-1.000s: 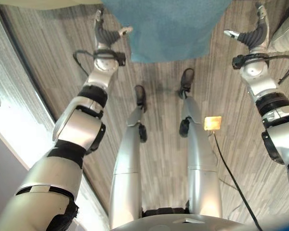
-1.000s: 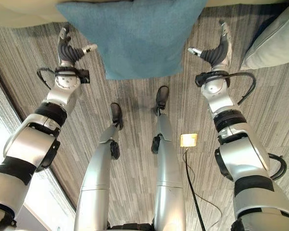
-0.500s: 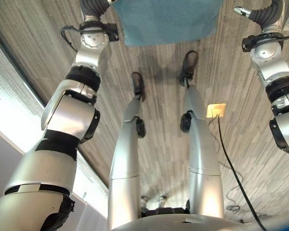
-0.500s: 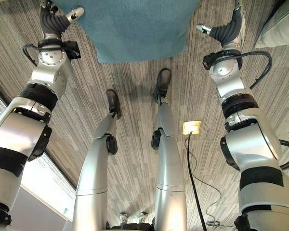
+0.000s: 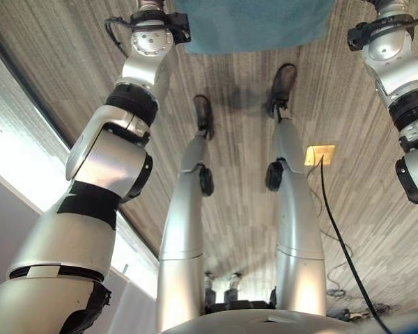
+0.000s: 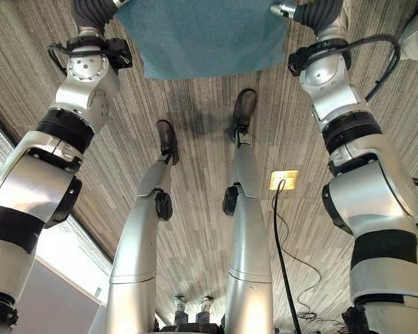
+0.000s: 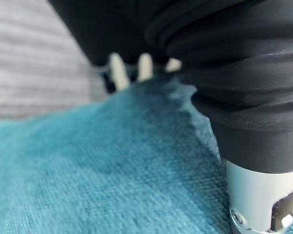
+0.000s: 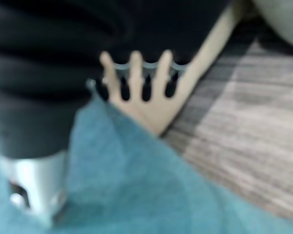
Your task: Pick up all the scattered cushions and arrange them neatly on the sofa.
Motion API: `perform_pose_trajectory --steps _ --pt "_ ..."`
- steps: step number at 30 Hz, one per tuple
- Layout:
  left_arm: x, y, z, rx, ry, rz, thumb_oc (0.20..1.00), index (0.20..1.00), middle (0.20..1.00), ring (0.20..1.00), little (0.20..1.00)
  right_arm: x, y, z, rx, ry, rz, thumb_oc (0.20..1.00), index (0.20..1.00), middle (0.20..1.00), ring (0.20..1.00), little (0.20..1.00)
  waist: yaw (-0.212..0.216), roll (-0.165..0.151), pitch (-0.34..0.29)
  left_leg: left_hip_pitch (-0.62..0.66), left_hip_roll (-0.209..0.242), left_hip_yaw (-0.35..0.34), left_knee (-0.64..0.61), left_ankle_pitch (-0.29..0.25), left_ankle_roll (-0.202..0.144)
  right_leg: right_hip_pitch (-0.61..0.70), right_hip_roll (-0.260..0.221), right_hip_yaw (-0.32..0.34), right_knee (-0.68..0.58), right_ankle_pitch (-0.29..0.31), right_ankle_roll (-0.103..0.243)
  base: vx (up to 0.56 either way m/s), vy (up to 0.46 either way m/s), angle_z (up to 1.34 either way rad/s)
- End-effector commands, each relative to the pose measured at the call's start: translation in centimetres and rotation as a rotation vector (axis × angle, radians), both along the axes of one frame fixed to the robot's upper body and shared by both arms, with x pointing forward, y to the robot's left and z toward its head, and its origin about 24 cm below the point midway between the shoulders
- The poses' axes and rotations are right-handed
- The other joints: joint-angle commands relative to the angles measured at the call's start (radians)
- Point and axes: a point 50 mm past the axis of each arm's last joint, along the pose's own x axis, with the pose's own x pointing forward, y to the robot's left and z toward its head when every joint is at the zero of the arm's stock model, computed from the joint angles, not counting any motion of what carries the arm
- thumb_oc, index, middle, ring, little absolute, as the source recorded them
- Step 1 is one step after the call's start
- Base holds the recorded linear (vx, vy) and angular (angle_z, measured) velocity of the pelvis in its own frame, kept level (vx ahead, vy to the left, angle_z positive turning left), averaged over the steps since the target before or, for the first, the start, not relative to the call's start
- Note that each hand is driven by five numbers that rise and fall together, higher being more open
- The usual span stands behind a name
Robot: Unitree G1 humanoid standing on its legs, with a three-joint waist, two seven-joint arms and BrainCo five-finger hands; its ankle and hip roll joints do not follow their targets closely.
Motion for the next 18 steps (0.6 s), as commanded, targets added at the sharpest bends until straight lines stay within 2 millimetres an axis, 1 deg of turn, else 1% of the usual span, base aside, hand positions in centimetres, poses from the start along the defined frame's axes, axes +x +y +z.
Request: perform_pose_trajectory --steps 1,2,3,4,5,6,7,10,12,15,18 --pt "-0.3 -2.9 -0.4 0.006 -0.037 -0.106 1.0 1.0 1.0 1.0 1.0 0.7 3.5 -0.2 -0.025 0.02 0.1 1.0 1.0 1.0 1.0 1.0 -0.024 0.045 -0.075 0.049 -0.013 -0.086 -0.162 0.101 -0.001 -0.004 0.007 0.023 0.176 -0.162 0.144 0.0 -0.047 0.03" --pt "-0.4 -3.4 0.0 0.012 -0.047 -0.122 1.0 1.0 1.0 1.0 1.0 0.8 4.4 -0.1 -0.013 0.021 0.138 1.0 1.0 1.0 1.0 1.0 -0.018 0.049 -0.078 0.048 -0.015 -0.087 -0.167 0.105 -0.001 -0.004 0.01 0.023 0.175 -0.16 0.144 0.0 -0.037 0.02" --pt "-0.5 -3.7 0.3 0.013 -0.059 -0.131 1.0 1.0 1.0 1.0 1.0 0.8 4.9 0.0 -0.003 0.018 0.16 0.94 0.94 0.94 0.94 0.94 -0.015 0.051 -0.078 0.047 -0.016 -0.089 -0.169 0.107 -0.001 -0.004 0.011 0.024 0.175 -0.16 0.145 0.0 0.0 0.0" --pt "-0.8 -4.1 0.8 0.01 -0.078 -0.148 1.0 1.0 1.0 1.0 1.0 0.7 5.8 0.2 0.004 0.01 0.197 0.25 0.25 0.25 0.25 0.25 -0.012 0.054 -0.077 0.046 -0.017 -0.09 -0.17 0.11 -0.002 -0.007 0.011 0.023 0.176 -0.16 0.144 0.0 0.0 0.0" --pt "-1.0 -4.4 1.2 0.01 -0.097 -0.168 0.752 0.752 0.752 0.752 0.752 0.6 6.7 0.4 0.013 0.001 0.24 0.2 0.2 0.2 0.2 0.2 -0.01 0.056 -0.076 0.047 -0.016 -0.091 -0.171 0.111 -0.001 -0.007 0.011 0.022 0.178 -0.161 0.144 0.0 0.0 0.0" --pt "-1.1 -4.5 1.3 0.006 -0.107 -0.177 0.438 0.438 0.438 0.438 0.438 0.4 7.3 0.6 0.015 -0.009 0.269 0.2 0.2 0.2 0.2 0.2 -0.01 0.056 -0.076 0.048 -0.017 -0.091 -0.17 0.111 -0.001 -0.007 0.012 0.022 0.18 -0.161 0.144 0.0 0.0 0.0" --pt "-1.3 -4.7 1.7 0.0 -0.126 -0.187 0.2 0.2 0.2 0.2 0.2 0.3 7.9 0.7 0.023 -0.016 0.3 0.2 0.2 0.2 0.2 0.2 -0.008 0.058 -0.077 0.049 -0.017 -0.091 -0.169 0.112 -0.001 -0.007 0.012 0.021 0.185 -0.163 0.143 0.0 -0.009 0.03" --pt "-1.7 -4.8 1.8 -0.016 -0.158 -0.208 0.2 0.2 0.2 0.2 0.2 -0.4 10.0 1.0 0.023 -0.058 0.393 0.2 0.2 0.2 0.2 0.2 -0.008 0.061 -0.08 0.053 -0.017 -0.091 -0.169 0.114 -0.001 -0.004 0.014 0.017 0.188 -0.167 0.14 0.0 -0.001 0.01" --pt "-1.9 -4.6 1.4 -0.037 -0.17 -0.221 0.2 0.2 0.2 0.2 0.2 -1.0 11.0 0.7 0.019 -0.084 0.444 0.2 0.2 0.2 0.2 0.2 -0.011 0.058 -0.088 0.065 -0.018 -0.091 -0.172 0.114 -0.002 0.008 0.018 0.015 0.189 -0.17 0.138 0.0 0.0 0.0" --pt "-2.2 -4.7 1.0 -0.052 -0.183 -0.236 0.2 0.2 0.2 0.2 0.2 -1.4 11.1 0.5 0.015 -0.113 0.464 0.2 0.2 0.2 0.2 0.2 -0.015 0.055 -0.094 0.075 -0.019 -0.092 -0.175 0.114 -0.005 0.017 0.022 0.013 0.191 -0.172 0.137 0.0 0.0 0.0" --pt "-2.7 -4.5 -0.6 -0.092 -0.199 -0.264 0.2 0.2 0.2 0.2 0.2 -2.1 10.3 -0.5 -0.005 -0.148 0.464 0.2 0.2 0.2 0.2 0.2 -0.023 0.05 -0.104 0.128 -0.019 -0.09 -0.196 0.115 -0.014 0.07 0.02 0.001 0.183 -0.176 0.137 0.0 0.0 0.0"
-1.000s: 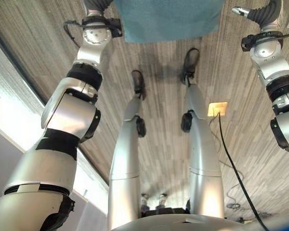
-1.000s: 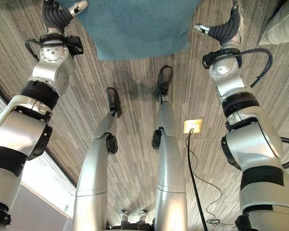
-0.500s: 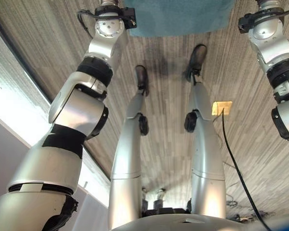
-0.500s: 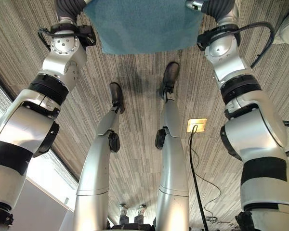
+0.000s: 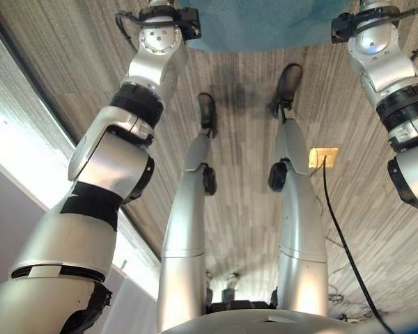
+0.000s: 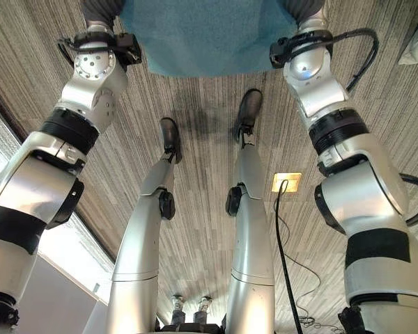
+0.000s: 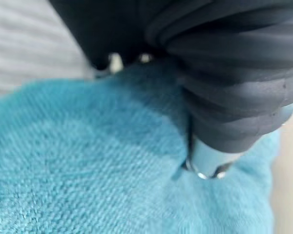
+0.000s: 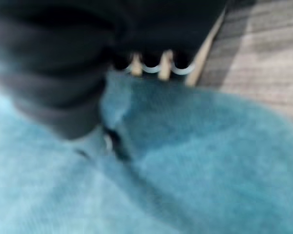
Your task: Pick up all the scattered cushions and arrange them neatly on the sofa.
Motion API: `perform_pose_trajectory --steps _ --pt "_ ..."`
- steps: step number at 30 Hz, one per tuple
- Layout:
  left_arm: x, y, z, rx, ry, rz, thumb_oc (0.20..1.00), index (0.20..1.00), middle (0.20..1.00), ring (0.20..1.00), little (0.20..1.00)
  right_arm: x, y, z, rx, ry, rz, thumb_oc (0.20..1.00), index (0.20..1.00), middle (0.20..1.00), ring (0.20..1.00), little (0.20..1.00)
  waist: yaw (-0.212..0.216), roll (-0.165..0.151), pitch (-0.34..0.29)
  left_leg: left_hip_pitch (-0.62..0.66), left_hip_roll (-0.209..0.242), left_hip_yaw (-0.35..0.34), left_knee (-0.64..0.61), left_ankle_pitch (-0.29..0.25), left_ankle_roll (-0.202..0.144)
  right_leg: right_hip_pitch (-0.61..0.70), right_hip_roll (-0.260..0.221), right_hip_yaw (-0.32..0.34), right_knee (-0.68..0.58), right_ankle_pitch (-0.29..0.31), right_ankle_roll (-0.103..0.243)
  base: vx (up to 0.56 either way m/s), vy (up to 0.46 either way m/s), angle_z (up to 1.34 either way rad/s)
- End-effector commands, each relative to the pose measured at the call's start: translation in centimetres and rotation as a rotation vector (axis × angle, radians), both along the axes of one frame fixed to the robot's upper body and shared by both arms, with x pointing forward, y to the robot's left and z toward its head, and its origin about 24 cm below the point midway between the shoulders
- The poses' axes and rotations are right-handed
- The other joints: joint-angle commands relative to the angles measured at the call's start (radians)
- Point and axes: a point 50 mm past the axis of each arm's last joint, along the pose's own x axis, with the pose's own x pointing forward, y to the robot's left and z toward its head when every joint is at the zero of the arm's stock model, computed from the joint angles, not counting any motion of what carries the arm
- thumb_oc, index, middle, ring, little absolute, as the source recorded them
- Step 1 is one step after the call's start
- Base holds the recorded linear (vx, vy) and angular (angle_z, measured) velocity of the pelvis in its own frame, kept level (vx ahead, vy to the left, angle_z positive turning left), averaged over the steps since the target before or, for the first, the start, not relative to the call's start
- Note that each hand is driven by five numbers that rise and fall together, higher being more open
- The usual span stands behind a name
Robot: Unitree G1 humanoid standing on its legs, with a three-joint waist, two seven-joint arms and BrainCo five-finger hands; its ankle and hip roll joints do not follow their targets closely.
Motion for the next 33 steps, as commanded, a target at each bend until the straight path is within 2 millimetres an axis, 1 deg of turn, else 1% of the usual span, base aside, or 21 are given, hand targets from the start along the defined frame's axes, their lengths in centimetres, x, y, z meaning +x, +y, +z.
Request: perform_pose_trajectory --steps 1,3,4,5,6,8,9,10,11,12,13,14,17,18,19,20,23,24,26,30,33 --pt "-1.8 -3.7 -0.7 -0.054 -0.15 -0.187 0.2 0.2 0.2 0.2 0.2 -1.5 7.0 -0.6 -0.097 -0.127 0.256 0.2 0.2 0.2 0.2 0.2 -0.038 0.045 -0.108 0.104 -0.016 -0.089 -0.177 0.089 -0.006 0.062 0.022 0.001 0.169 -0.182 0.146 0.0 0.0 0.0" --pt "-2.2 -3.4 -2.1 -0.064 -0.147 -0.199 0.2 0.2 0.2 0.2 0.2 -1.9 5.9 -1.3 -0.122 -0.141 0.233 0.2 0.2 0.2 0.2 0.2 -0.045 0.041 -0.106 0.145 -0.014 -0.087 -0.191 0.09 -0.012 0.109 0.02 -0.008 0.158 -0.182 0.146 -0.01 -0.015 0.05" --pt "-2.8 -3.2 -2.7 -0.036 -0.174 -0.201 0.2 0.2 0.2 0.2 0.2 -2.4 4.5 -2.2 -0.099 -0.156 0.223 0.2 0.2 0.2 0.2 0.2 -0.053 0.043 -0.107 0.184 -0.015 -0.089 -0.212 0.091 -0.018 0.148 0.02 -0.009 0.143 -0.183 0.146 -0.01 -0.018 0.08" --pt "-2.8 -3.3 -3.2 -0.031 -0.166 -0.201 0.2 0.2 0.2 0.2 0.2 -2.5 4.4 -2.7 -0.095 -0.149 0.22 0.2 0.2 0.2 0.2 0.2 -0.049 0.041 -0.106 0.199 -0.015 -0.091 -0.219 0.093 -0.018 0.162 0.02 -0.011 0.137 -0.183 0.145 0.0 -0.032 0.09" --pt "-3.4 -2.9 -4.7 -0.026 -0.17 -0.192 0.2 0.2 0.2 0.2 0.2 -2.9 2.9 -4.5 -0.049 -0.137 0.209 0.2 0.2 0.2 0.2 0.2 -0.05 0.041 -0.108 0.253 -0.017 -0.09 -0.247 0.097 -0.028 0.218 0.018 -0.016 0.126 -0.188 0.146 0.0 -0.027 0.09" --pt "-4.3 -3.2 -6.2 0.007 -0.174 -0.207 0.2 0.2 0.2 0.2 0.2 -3.6 1.8 -6.4 -0.003 -0.13 0.203 0.2 0.2 0.2 0.2 0.2 -0.053 0.043 -0.112 0.313 -0.022 -0.092 -0.272 0.1 -0.035 0.279 0.019 -0.021 0.108 -0.194 0.145 0.0 -0.025 0.05" --pt "-4.5 -3.2 -7.0 0.016 -0.164 -0.205 0.2 0.2 0.2 0.2 0.2 -3.8 1.3 -7.1 -0.009 -0.125 0.189 0.2 0.2 0.2 0.2 0.2 -0.052 0.041 -0.108 0.33 -0.023 -0.085 -0.278 0.126 -0.031 0.297 0.013 -0.034 0.095 -0.167 0.136 -0.04 -0.01 -0.01" --pt "-4.7 -3.0 -7.7 0.034 -0.159 -0.203 0.2 0.2 0.2 0.2 0.2 -4.2 1.1 -7.8 -0.009 -0.117 0.195 0.2 0.2 0.2 0.2 0.2 -0.052 0.042 -0.108 0.367 -0.023 -0.088 -0.289 0.129 -0.034 0.336 0.011 -0.038 0.081 -0.167 0.136 0.0 0.0 0.0" --pt "-5.1 -2.8 -8.5 0.037 -0.152 -0.207 0.2 0.2 0.2 0.2 0.2 -4.6 0.7 -8.8 0.0 -0.106 0.194 0.2 0.2 0.2 0.2 0.2 -0.051 0.043 -0.118 0.411 -0.022 -0.094 -0.3 0.106 -0.043 0.379 0.012 -0.033 0.077 -0.195 0.145 0.03 -0.038 -0.01" --pt "-5.7 -2.9 -10.2 0.022 -0.124 -0.223 0.2 0.2 0.2 0.2 0.2 -5.3 0.7 -10.2 0.013 -0.084 0.211 0.2 0.2 0.2 0.2 0.2 -0.052 0.041 -0.121 0.463 -0.021 -0.089 -0.312 0.13 -0.039 0.435 0.007 -0.049 0.05 -0.171 0.134 0.03 -0.033 0.02" --pt "-5.7 -2.9 -10.2 0.022 -0.122 -0.224 0.2 0.2 0.2 0.2 0.2 -5.3 0.7 -10.3 0.014 -0.083 0.211 0.2 0.2 0.2 0.2 0.2 -0.051 0.041 -0.119 0.468 -0.021 -0.09 -0.314 0.13 -0.039 0.44 0.007 -0.05 0.047 -0.171 0.134 -0.04 -0.027 0.06" --pt "-6.1 -2.7 -11.0 0.012 -0.109 -0.228 0.2 0.2 0.2 0.2 0.2 -5.7 0.7 -11.0 0.008 -0.075 0.213 0.2 0.2 0.2 0.2 0.2 -0.053 0.04 -0.123 0.497 -0.02 -0.091 -0.319 0.129 -0.041 0.473 0.008 -0.053 0.04 -0.173 0.134 0.0 0.0 0.0" --pt "-7.1 -2.5 -13.3 -0.028 -0.059 -0.251 0.2 0.2 0.2 0.2 0.2 -6.9 0.7 -13.7 0.024 -0.017 0.232 0.2 0.2 0.2 0.2 0.2 -0.051 0.037 -0.138 0.61 -0.02 -0.099 -0.337 0.124 -0.043 0.588 0.014 -0.063 0.02 -0.184 0.129 0.06 -0.044 -0.02" --pt "-7.9 -2.5 -15.1 -0.032 -0.02 -0.274 0.2 0.2 0.2 0.2 0.2 -7.8 0.9 -15.7 0.028 0.032 0.255 0.2 0.2 0.2 0.2 0.2 -0.051 0.032 -0.152 0.695 -0.015 -0.101 -0.349 0.119 -0.043 0.676 0.015 -0.071 0.008 -0.193 0.126 0.12 -0.044 0.01" --pt "-8.3 -2.5 -15.9 -0.023 -0.002 -0.282 0.2 0.2 0.2 0.2 0.2 -8.1 0.9 -16.6 0.027 0.063 0.264 0.2 0.2 0.2 0.2 0.2 -0.05 0.031 -0.159 0.732 -0.012 -0.102 -0.358 0.117 -0.043 0.71 0.016 -0.073 0.002 -0.197 0.124 0.18 -0.042 -0.04" --pt "-9.1 -2.1 -17.3 0.003 0.03 -0.287 0.2 0.2 0.2 0.2 0.2 -8.9 0.9 -18.0 -0.004 0.106 0.272 0.2 0.2 0.2 0.2 0.2 -0.047 0.03 -0.174 0.813 -0.008 -0.101 -0.381 0.113 -0.042 0.792 0.023 -0.079 -0.017 -0.206 0.124 0.17 -0.026 -0.04" --pt "-10.3 -1.6 -19.4 0.002 0.088 -0.301 0.2 0.2 0.2 0.2 0.2 -10.1 0.8 -20.0 -0.021 0.178 0.286 0.2 0.2 0.2 0.2 0.2 -0.05 0.026 -0.199 0.937 0.0 -0.096 -0.431 0.115 -0.048 0.919 0.036 -0.086 -0.066 -0.21 0.125 0.14 -0.029 -0.03" --pt "-10.3 -1.6 -19.5 0.002 0.088 -0.301 0.2 0.2 0.2 0.2 0.2 -10.1 0.8 -20.0 -0.02 0.178 0.286 0.2 0.2 0.2 0.2 0.2 -0.05 0.026 -0.2 0.936 0.0 -0.097 -0.433 0.119 -0.047 0.921 0.036 -0.087 -0.071 -0.204 0.125 0.09 -0.044 -0.01" --pt "-11.2 -0.7 -21.4 0.024 0.152 -0.296 0.2 0.2 0.2 0.2 0.2 -11.1 0.7 -22.2 -0.016 0.265 0.305 0.2 0.2 0.2 0.2 0.2 -0.052 0.021 -0.226 1.032 0.005 -0.097 -0.454 0.11 -0.052 1.03 0.055 -0.087 -0.12 -0.208 0.125 0.15 -0.081 0.02" --pt "-12.0 0.6 -23.4 0.015 0.225 -0.269 0.2 0.2 0.2 0.2 0.2 -11.9 0.3 -23.8 -0.028 0.339 0.308 0.2 0.2 0.2 0.2 0.2 -0.055 0.017 -0.256 1.1 0.011 -0.093 -0.439 0.094 -0.054 1.12 0.071 -0.072 -0.159 -0.218 0.115 0.11 -0.079 -0.01" --pt "-12.1 1.3 -24.6 0.014 0.279 -0.238 0.2 0.2 0.2 0.2 0.2 -12.4 -0.1 -24.5 -0.024 0.367 0.293 0.2 0.2 0.2 0.2 0.2 -0.059 0.008 -0.261 1.111 0.029 -0.091 -0.366 0.105 -0.076 1.175 0.082 -0.069 -0.175 -0.236 0.101 0.05 -0.107 0.02"
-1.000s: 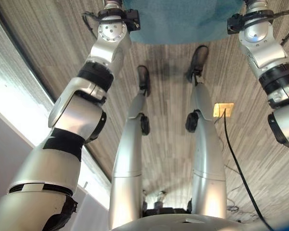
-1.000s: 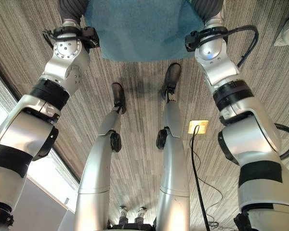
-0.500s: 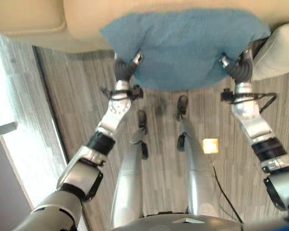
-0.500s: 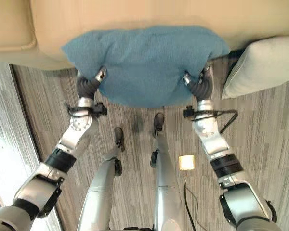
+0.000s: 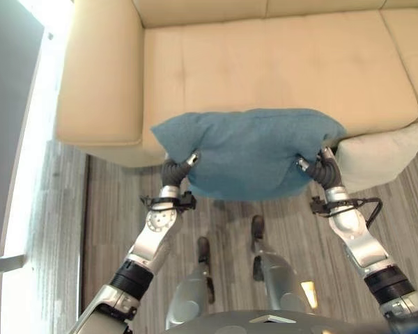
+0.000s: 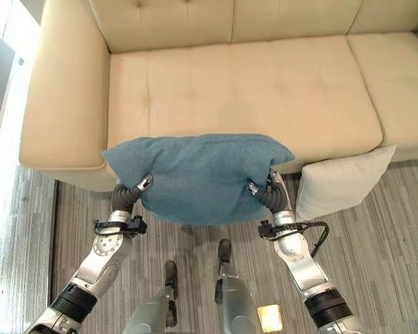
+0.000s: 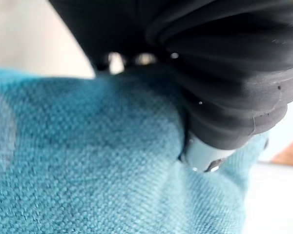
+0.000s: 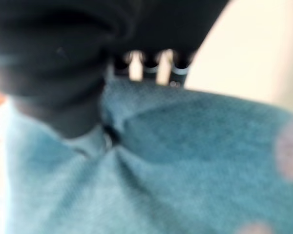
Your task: Pick up all the scattered cushions and arrange them neatly on the sofa.
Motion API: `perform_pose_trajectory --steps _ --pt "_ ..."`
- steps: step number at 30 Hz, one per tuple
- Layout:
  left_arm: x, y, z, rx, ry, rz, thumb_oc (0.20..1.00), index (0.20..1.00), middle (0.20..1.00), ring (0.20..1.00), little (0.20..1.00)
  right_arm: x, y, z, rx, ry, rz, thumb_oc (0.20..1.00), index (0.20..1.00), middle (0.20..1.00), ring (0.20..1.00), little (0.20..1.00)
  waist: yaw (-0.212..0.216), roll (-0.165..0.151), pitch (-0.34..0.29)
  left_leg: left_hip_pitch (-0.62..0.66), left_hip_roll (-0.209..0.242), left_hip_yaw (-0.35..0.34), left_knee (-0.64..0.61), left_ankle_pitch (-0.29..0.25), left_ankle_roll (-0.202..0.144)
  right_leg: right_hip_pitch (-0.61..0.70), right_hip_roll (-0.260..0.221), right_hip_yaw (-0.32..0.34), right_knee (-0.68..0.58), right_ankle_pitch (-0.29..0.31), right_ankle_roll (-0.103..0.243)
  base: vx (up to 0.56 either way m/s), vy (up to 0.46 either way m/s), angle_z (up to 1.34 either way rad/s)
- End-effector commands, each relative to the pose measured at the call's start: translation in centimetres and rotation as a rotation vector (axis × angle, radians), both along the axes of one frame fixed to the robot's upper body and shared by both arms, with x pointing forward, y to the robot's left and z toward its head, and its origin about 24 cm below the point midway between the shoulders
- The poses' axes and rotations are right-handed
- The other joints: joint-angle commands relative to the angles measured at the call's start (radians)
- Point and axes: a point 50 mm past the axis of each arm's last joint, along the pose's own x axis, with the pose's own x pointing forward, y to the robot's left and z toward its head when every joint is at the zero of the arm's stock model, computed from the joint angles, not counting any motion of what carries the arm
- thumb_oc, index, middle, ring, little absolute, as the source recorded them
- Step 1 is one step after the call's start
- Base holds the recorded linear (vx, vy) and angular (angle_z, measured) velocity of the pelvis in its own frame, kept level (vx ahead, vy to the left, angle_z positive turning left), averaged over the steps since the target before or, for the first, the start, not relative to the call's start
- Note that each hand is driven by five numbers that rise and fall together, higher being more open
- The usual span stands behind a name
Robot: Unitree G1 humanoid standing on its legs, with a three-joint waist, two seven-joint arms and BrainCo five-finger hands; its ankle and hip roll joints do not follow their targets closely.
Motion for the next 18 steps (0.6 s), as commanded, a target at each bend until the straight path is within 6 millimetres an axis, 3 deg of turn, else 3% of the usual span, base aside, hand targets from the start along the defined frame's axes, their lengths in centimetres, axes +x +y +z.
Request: perform_pose_trajectory --steps 1,5,8,10,11,13,14,18 --pt "1.0 -2.0 3.1 0.012 -0.182 -0.114 0.2 0.2 0.2 0.2 0.2 0.0 1.0 2.8 0.025 -0.15 0.08 0.2 0.2 0.2 0.2 0.2 -0.007 -0.029 -0.012 -0.051 -0.009 -0.027 0.123 0.075 -0.053 0.096 0.008 0.016 0.053 -0.101 0.057 0.01 -0.126 0.09" --pt "0.9 -1.7 2.4 0.021 -0.152 -0.11 0.2 0.2 0.2 0.2 0.2 -0.3 0.6 2.5 0.019 -0.137 0.065 0.2 0.2 0.2 0.2 0.2 -0.004 -0.048 -0.021 -0.085 -0.011 -0.045 0.272 0.093 -0.06 0.157 0.014 0.006 0.025 -0.108 0.041 0.06 -0.095 0.24" --pt "0.7 -1.5 1.5 0.028 -0.11 -0.098 0.2 0.2 0.2 0.2 0.2 -0.5 0.2 1.6 0.039 -0.102 0.032 0.2 0.2 0.2 0.2 0.2 -0.004 -0.057 -0.056 -0.104 -0.016 -0.01 0.159 0.07 -0.033 0.203 0.008 0.006 0.009 -0.123 0.057 0.16 0.015 0.17" --pt "0.7 -1.3 1.2 0.031 -0.096 -0.088 0.2 0.2 0.2 0.2 0.2 -0.3 0.3 1.4 0.069 -0.096 0.015 0.2 0.2 0.2 0.2 0.2 0.025 -0.049 -0.081 -0.096 -0.027 0.009 0.007 0.13 -0.034 0.26 0.028 0.025 0.011 -0.143 0.073 0.4 0.183 0.12" --pt "0.5 -1.3 1.0 0.015 -0.088 -0.076 0.2 0.2 0.2 0.2 0.2 -0.3 0.7 1.5 0.072 -0.1 0.028 0.2 0.2 0.2 0.2 0.2 0.034 -0.049 -0.09 -0.065 -0.041 -0.009 0.01 0.113 -0.023 0.279 0.019 0.031 0.024 -0.156 0.089 0.51 0.316 -0.44" --pt "0.0 -1.5 0.8 0.012 -0.076 -0.099 0.2 0.2 0.2 0.2 0.2 -0.3 0.9 1.2 0.076 -0.077 0.038 0.2 0.2 0.2 0.2 0.2 0.046 -0.049 -0.099 0.013 -0.063 0.015 0.014 0.059 0.029 0.273 -0.023 0.046 0.18 -0.154 0.129 0.37 0.326 -0.85" --pt "0.0 -1.5 0.8 0.012 -0.076 -0.099 0.2 0.2 0.2 0.2 0.2 -0.3 0.9 1.2 0.076 -0.077 0.038 0.2 0.2 0.2 0.2 0.2 0.048 -0.05 -0.098 0.015 -0.064 0.018 0.013 0.059 0.03 0.271 -0.024 0.049 0.185 -0.156 0.13 0.21 0.229 -0.73" --pt "-0.2 -1.4 0.8 0.029 -0.077 -0.098 0.2 0.2 0.2 0.2 0.2 -0.3 1.4 1.3 0.083 -0.082 0.05 0.2 0.2 0.2 0.2 0.2 0.061 -0.04 -0.09 0.094 -0.089 0.046 0.002 0.015 0.082 0.201 -0.091 0.035 0.396 -0.053 0.163 0.14 0.186 -0.38"
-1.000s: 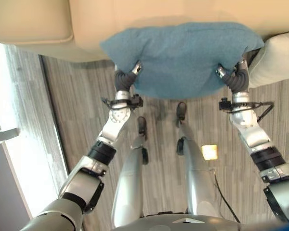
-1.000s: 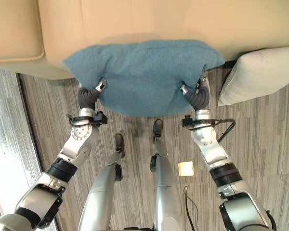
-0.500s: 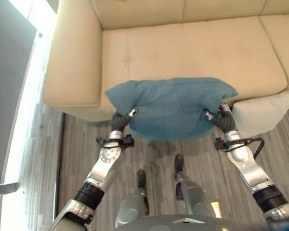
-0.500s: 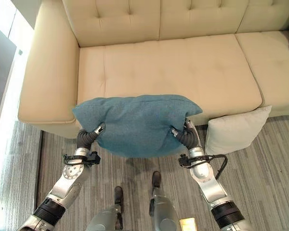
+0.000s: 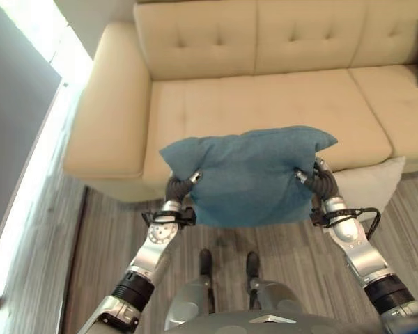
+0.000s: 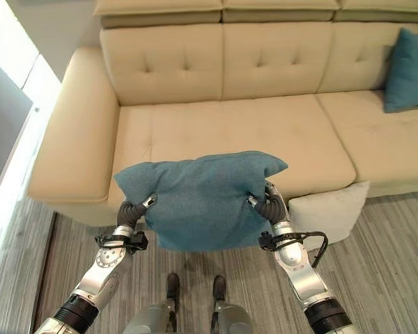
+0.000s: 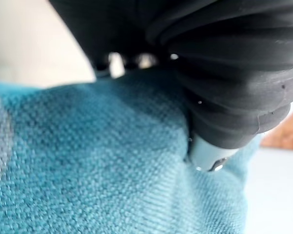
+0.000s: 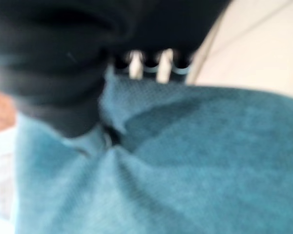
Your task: Pick up all the scattered cushions and arrange them neatly on the sofa.
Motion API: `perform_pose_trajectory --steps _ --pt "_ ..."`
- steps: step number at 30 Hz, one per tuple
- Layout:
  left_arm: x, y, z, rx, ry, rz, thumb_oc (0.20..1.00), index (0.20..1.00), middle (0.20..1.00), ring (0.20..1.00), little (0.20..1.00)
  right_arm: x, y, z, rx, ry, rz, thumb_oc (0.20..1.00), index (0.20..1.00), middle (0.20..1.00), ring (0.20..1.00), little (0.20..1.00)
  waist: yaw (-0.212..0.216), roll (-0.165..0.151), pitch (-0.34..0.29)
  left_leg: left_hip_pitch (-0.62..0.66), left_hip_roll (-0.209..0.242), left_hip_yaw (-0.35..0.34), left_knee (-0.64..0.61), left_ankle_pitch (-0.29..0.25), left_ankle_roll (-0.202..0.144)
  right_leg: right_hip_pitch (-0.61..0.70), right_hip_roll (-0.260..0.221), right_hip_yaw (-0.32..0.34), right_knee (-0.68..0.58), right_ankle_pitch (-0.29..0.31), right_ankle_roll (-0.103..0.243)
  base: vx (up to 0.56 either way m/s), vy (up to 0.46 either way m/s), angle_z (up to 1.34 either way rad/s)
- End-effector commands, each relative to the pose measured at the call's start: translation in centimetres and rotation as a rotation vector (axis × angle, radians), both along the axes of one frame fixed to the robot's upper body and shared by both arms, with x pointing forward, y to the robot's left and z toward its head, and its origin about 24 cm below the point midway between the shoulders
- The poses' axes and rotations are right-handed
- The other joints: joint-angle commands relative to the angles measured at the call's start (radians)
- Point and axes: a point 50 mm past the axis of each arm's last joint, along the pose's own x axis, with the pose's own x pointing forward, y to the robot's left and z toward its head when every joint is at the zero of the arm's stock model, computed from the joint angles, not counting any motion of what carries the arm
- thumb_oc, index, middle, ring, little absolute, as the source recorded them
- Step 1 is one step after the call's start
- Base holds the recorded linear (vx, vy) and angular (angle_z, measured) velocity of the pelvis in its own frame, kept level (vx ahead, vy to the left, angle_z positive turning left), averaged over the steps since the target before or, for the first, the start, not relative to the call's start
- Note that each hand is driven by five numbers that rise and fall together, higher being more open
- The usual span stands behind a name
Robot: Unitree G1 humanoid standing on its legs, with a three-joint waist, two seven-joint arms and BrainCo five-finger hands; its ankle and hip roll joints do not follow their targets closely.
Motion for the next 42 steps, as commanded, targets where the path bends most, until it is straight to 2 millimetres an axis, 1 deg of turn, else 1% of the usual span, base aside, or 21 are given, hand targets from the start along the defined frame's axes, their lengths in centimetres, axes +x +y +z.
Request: perform_pose_trajectory --steps 1,2,3,5,6,7,8,11,13,14,17,19,21,22,23,26,31,33,38,40,42 --pt "1.1 -1.2 4.8 -0.017 -0.251 -0.08 0.2 0.2 0.2 0.2 0.2 1.3 1.8 4.4 0.064 -0.223 0.08 0.2 0.2 0.2 0.2 0.2 0.051 0.001 -0.037 0.017 -0.008 0.002 0.033 -0.016 -0.042 0.047 -0.066 -0.021 0.227 0.095 0.084 0.14 0.158 -0.22" --pt "1.1 -1.0 4.9 0.007 -0.255 -0.083 0.2 0.2 0.2 0.2 0.2 1.3 2.0 4.4 0.061 -0.222 0.09 0.2 0.2 0.2 0.2 0.2 0.052 0.01 -0.031 0.045 -0.004 0.001 0.032 -0.033 -0.031 0.013 -0.065 -0.026 0.29 0.094 0.073 0.09 0.093 -0.23" --pt "1.1 -1.0 4.9 0.007 -0.255 -0.083 0.2 0.2 0.2 0.2 0.2 1.3 2.0 4.4 0.061 -0.222 0.09 0.2 0.2 0.2 0.2 0.2 0.054 0.009 -0.03 0.046 -0.005 0.003 0.032 -0.034 -0.031 0.011 -0.066 -0.023 0.294 0.092 0.073 0.23 0.143 -0.22" --pt "1.0 -0.5 4.9 0.018 -0.261 -0.079 0.2 0.2 0.2 0.2 0.2 1.6 2.0 4.6 0.049 -0.221 0.108 0.2 0.2 0.2 0.2 0.2 0.056 0.013 -0.043 0.099 -0.002 0.016 -0.009 -0.052 -0.043 -0.035 -0.06 -0.086 0.137 0.059 0.055 0.27 0.002 -0.2" --pt "1.0 -0.3 4.9 0.019 -0.257 -0.073 0.2 0.2 0.2 0.2 0.2 1.7 2.1 4.6 0.049 -0.219 0.112 0.2 0.2 0.2 0.2 0.2 0.05 0.006 -0.044 0.121 -0.002 0.018 -0.021 -0.06 -0.054 -0.043 -0.051 -0.11 0.003 0.084 0.061 0.34 -0.133 -0.32" --pt "1.1 -0.3 4.9 0.015 -0.256 -0.068 0.2 0.2 0.2 0.2 0.2 1.7 2.1 4.6 0.037 -0.215 0.118 0.2 0.2 0.2 0.2 0.2 0.034 0.001 -0.045 0.148 -0.003 0.011 -0.031 -0.065 -0.063 -0.042 -0.017 -0.094 -0.101 0.129 0.07 0.39 -0.201 -0.37" --pt "1.2 -0.3 4.9 0.016 -0.26 -0.07 0.2 0.2 0.2 0.2 0.2 1.7 2.1 4.6 0.025 -0.211 0.123 0.2 0.2 0.2 0.2 0.2 0.029 -0.005 -0.051 0.156 -0.004 0.002 -0.025 -0.074 -0.069 -0.022 -0.004 -0.062 -0.131 0.137 0.069 0.27 -0.141 0.07" --pt "1.1 -0.7 4.8 0.012 -0.256 -0.085 0.2 0.2 0.2 0.2 0.2 1.7 1.9 4.7 0.016 -0.215 0.127 0.2 0.2 0.2 0.2 0.2 0.025 -0.006 -0.064 0.154 0.0 -0.002 -0.007 -0.085 -0.081 0.013 0.006 -0.04 -0.151 0.133 0.056 0.16 -0.116 0.45" --pt "1.0 -1.0 4.5 -0.014 -0.245 -0.092 0.2 0.2 0.2 0.2 0.2 1.7 1.6 4.8 0.006 -0.215 0.122 0.2 0.2 0.2 0.2 0.2 0.024 -0.002 -0.078 0.15 0.01 -0.012 0.019 -0.091 -0.098 0.039 0.01 -0.061 -0.169 0.125 0.046 0.17 -0.193 0.21" --pt "1.0 -1.4 4.4 -0.033 -0.234 -0.106 0.2 0.2 0.2 0.2 0.2 1.5 1.5 4.9 0.016 -0.22 0.117 0.2 0.2 0.2 0.2 0.2 0.016 -0.006 -0.076 0.123 0.032 -0.022 0.099 -0.079 -0.125 0.07 0.022 -0.062 -0.176 0.11 0.025 0.14 -0.265 0.18" --pt "1.4 -2.1 4.9 -0.048 -0.249 -0.131 0.2 0.2 0.2 0.2 0.2 1.6 1.5 5.2 0.025 -0.234 0.121 0.2 0.2 0.2 0.2 0.2 0.015 -0.025 -0.048 0.021 0.044 -0.06 0.306 -0.038 -0.16 0.107 0.027 -0.08 -0.189 0.097 -0.009 0.05 -0.224 0.52" --pt "1.5 -2.4 4.9 -0.052 -0.245 -0.142 0.2 0.2 0.2 0.2 0.2 1.5 1.4 5.2 0.03 -0.229 0.119 0.2 0.2 0.2 0.2 0.2 0.012 -0.033 -0.043 -0.009 0.055 -0.046 0.324 -0.034 -0.153 0.126 0.027 -0.09 -0.204 0.086 -0.016 0.05 -0.105 0.15" --pt "1.5 -2.7 4.9 -0.044 -0.244 -0.155 0.2 0.2 0.2 0.2 0.2 1.4 1.2 5.1 0.032 -0.225 0.113 0.2 0.2 0.2 0.2 0.2 0.01 -0.041 -0.045 -0.017 0.052 -0.024 0.249 -0.057 -0.135 0.144 0.026 -0.101 -0.227 0.084 -0.009 0.14 -0.033 0.25" --pt "1.6 -3.0 4.8 -0.026 -0.238 -0.168 0.2 0.2 0.2 0.2 0.2 1.3 1.0 5.0 0.04 -0.224 0.098 0.2 0.2 0.2 0.2 0.2 0.005 -0.042 -0.058 -0.033 0.05 0.015 0.124 -0.037 -0.125 0.152 0.031 -0.105 -0.238 0.076 0.001 0.17 0.015 0.52" --pt "1.6 -3.0 4.8 -0.026 -0.238 -0.168 0.2 0.2 0.2 0.2 0.2 1.3 1.0 5.0 0.04 -0.224 0.098 0.2 0.2 0.2 0.2 0.2 0.005 -0.042 -0.059 -0.03 0.049 0.016 0.117 -0.034 -0.125 0.151 0.03 -0.105 -0.238 0.076 0.001 0.2 0.046 0.49" --pt "1.7 -3.0 4.7 -0.021 -0.232 -0.164 0.2 0.2 0.2 0.2 0.2 1.4 1.1 4.6 0.045 -0.212 0.091 0.2 0.2 0.2 0.2 0.2 0.017 -0.04 -0.056 -0.072 0.042 0.005 0.069 0.026 -0.131 0.157 0.044 -0.091 -0.234 0.058 0.001 0.13 0.051 0.07" --pt "1.2 -2.5 4.3 -0.03 -0.221 -0.156 0.2 0.2 0.2 0.2 0.2 1.3 1.5 4.2 0.061 -0.193 0.095 0.2 0.2 0.2 0.2 0.2 0.023 -0.037 -0.068 -0.037 0.023 -0.001 0.051 0.0 -0.109 0.166 0.029 -0.068 -0.195 0.034 0.013 0.18 0.144 -0.26" --pt "1.0 -2.2 4.4 -0.022 -0.221 -0.157 0.2 0.2 0.2 0.2 0.2 1.6 2.0 4.0 0.068 -0.182 0.112 0.2 0.2 0.2 0.2 0.2 0.044 -0.034 -0.069 0.011 0.01 0.033 0.051 -0.044 -0.075 0.167 -0.009 -0.053 -0.105 0.013 0.038 0.26 0.279 -0.22" --pt "0.9 -0.8 4.6 -0.01 -0.232 -0.105 0.2 0.2 0.2 0.2 0.2 1.9 2.7 4.2 0.072 -0.184 0.137 0.2 0.2 0.2 0.2 0.2 0.054 -0.021 -0.046 0.074 0.004 0.069 0.049 -0.085 -0.034 0.036 -0.05 -0.024 0.115 0.08 0.073 0.14 0.163 -0.49" --pt "0.8 -0.7 4.4 -0.009 -0.227 -0.106 0.2 0.2 0.2 0.2 0.2 2.1 2.7 4.2 0.068 -0.177 0.145 0.2 0.2 0.2 0.2 0.2 0.045 -0.015 -0.048 0.106 0.006 0.069 0.014 -0.087 -0.041 -0.004 -0.027 -0.017 0.041 0.086 0.062 0.2 0.046 -0.12" --pt "0.8 -0.7 4.4 -0.009 -0.227 -0.105 0.2 0.2 0.2 0.2 0.2 2.1 2.7 4.2 0.068 -0.177 0.145 0.2 0.2 0.2 0.2 0.2 0.045 -0.014 -0.046 0.109 0.007 0.069 0.011 -0.086 -0.042 -0.001 -0.026 -0.017 0.038 0.087 0.061 0.12 -0.023 -0.13"
